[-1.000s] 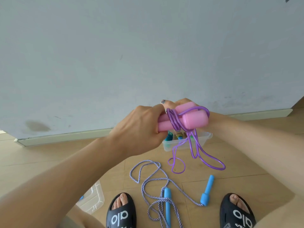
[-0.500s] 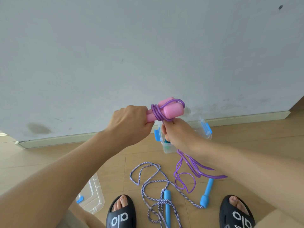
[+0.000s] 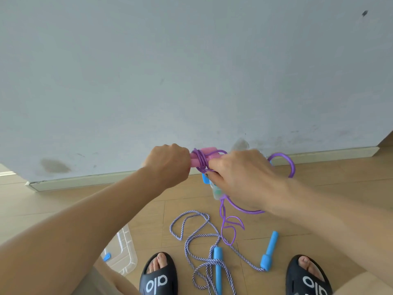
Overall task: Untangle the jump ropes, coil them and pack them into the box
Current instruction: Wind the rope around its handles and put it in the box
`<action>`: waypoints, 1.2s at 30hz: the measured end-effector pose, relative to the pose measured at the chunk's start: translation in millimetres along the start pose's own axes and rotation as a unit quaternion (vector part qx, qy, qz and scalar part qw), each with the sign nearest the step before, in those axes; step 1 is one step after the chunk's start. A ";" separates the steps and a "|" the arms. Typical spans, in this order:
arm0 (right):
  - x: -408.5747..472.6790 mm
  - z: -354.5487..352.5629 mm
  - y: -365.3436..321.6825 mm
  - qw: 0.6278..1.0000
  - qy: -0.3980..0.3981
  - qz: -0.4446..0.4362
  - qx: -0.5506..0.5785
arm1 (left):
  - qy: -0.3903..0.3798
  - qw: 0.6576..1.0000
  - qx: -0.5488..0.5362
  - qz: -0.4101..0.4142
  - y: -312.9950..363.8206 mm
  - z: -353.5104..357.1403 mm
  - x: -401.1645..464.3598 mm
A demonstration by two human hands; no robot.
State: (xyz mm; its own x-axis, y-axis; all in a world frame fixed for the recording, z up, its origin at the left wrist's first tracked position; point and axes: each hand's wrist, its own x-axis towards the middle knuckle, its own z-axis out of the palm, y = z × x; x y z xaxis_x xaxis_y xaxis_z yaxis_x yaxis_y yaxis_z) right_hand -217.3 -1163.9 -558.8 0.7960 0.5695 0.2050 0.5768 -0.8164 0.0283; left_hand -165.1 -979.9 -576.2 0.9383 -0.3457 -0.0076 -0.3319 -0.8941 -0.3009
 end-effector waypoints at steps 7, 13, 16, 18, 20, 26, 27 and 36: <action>20.4 0.1 13.5 0.977 0.105 -0.111 -0.148 | -0.058 0.998 0.009 0.024 19.0 3.7 -7.9; 46.1 -4.9 32.6 0.978 0.170 -0.112 -0.052 | -0.054 0.994 0.007 0.094 33.2 -11.5 -21.2; 52.8 1.7 42.3 0.995 0.059 -0.080 -0.030 | -0.037 0.992 -0.004 0.120 41.5 -23.9 -29.0; 53.6 5.5 46.7 0.999 0.009 -0.047 -0.011 | 0.002 0.991 -0.010 0.132 39.3 -26.9 -31.8; 52.0 7.1 50.1 0.999 -0.007 -0.013 0.042 | 0.038 0.989 -0.026 0.139 34.3 -27.6 -33.5; 48.1 14.9 56.6 0.978 -0.059 0.065 0.188 | 0.015 0.964 -0.186 0.189 10.9 -38.2 -32.8; 47.0 14.2 56.7 0.970 -0.057 0.089 0.221 | 0.014 0.949 -0.246 0.196 5.5 -39.7 -32.9; 20.3 46.1 43.8 0.915 -0.009 0.178 0.361 | 0.076 0.788 -0.611 -0.026 -16.7 -45.9 -22.8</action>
State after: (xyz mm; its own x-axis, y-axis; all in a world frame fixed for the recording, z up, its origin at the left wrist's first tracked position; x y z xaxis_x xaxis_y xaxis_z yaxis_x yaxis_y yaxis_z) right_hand -167.4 -1183.7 -598.4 0.9561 0.2870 0.0585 0.2460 -0.6786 -0.6921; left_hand -185.4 -970.1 -527.2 0.9618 -0.2477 0.1166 -0.2268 -0.4826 0.8460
